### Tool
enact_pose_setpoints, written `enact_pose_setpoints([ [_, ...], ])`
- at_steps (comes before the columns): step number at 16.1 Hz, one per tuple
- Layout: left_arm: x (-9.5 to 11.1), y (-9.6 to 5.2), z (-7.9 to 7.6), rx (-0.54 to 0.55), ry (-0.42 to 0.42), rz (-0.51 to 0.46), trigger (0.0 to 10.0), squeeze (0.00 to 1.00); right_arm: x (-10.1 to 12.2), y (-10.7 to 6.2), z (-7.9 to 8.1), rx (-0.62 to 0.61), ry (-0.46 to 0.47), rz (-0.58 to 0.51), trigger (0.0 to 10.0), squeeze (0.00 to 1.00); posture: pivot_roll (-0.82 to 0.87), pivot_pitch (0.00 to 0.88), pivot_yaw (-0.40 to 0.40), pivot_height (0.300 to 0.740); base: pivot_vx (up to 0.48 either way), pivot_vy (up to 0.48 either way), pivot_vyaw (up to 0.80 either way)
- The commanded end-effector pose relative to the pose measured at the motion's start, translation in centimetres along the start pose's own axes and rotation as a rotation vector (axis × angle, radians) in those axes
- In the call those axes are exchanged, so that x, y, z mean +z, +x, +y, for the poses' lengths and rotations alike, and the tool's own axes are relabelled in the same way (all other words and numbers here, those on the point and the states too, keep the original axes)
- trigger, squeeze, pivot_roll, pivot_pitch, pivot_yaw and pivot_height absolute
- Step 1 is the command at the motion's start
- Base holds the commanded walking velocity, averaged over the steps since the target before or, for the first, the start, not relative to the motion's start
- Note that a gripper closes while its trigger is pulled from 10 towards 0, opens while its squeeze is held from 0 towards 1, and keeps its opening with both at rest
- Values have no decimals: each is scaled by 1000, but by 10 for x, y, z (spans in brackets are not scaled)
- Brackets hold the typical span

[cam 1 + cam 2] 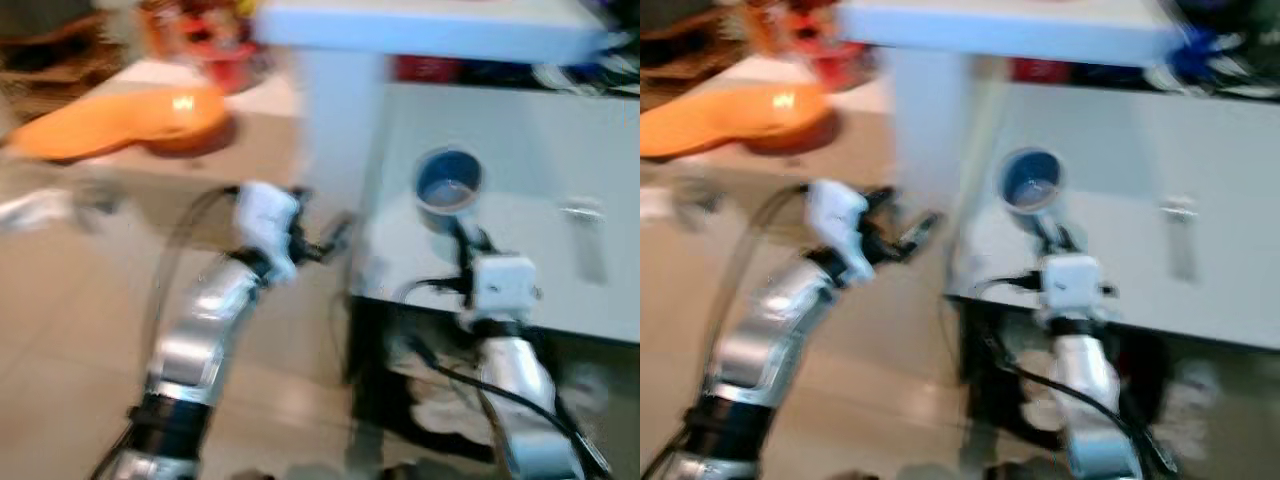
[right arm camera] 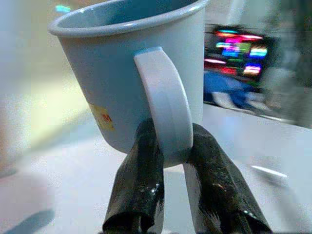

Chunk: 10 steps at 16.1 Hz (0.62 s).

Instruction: Setting the table

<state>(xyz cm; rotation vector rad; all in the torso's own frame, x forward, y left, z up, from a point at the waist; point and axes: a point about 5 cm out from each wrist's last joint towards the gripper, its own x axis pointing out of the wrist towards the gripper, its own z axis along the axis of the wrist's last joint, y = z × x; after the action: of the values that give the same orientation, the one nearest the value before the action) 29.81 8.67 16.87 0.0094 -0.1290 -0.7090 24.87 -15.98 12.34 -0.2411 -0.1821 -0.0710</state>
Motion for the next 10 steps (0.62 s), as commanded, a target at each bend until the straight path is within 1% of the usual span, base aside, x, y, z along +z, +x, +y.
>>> enact_pose_setpoints([
  [1, 1, -3, 11, 41, 22, 10, 10000, 0, 6, 3, 7, 15, 17, -27, 0, 0, -27, 0, 47, 727, 0, -296, 0],
  [3, -1, 0, 17, 76, 19, 19, 10000, 0, 7, 13, 6, 24, 11, -35, 0, 0, -28, 0, 40, 727, 0, 0, 0],
  [5, -1, 0, 19, 84, 23, 19, 10000, 0, 7, 17, 6, 28, 8, -42, 0, 0, -28, 0, 40, 727, 0, 0, 0],
  [6, -1, 1, 20, 91, 30, 20, 10000, 0, 8, 21, 5, 28, 3, -47, 0, 0, -24, 0, 33, 727, 0, -255, 0],
  [7, -2, 2, 21, 98, 36, 22, 10000, 0, 7, 24, 5, 30, 4, -46, 0, 0, -22, 0, 33, 727, 244, -412, 0],
  [10, -3, 3, 21, 105, 45, 28, 10000, 0, 7, 27, 7, 32, 11, -45, 0, 0, -19, 0, 32, 727, 271, -394, -800],
])
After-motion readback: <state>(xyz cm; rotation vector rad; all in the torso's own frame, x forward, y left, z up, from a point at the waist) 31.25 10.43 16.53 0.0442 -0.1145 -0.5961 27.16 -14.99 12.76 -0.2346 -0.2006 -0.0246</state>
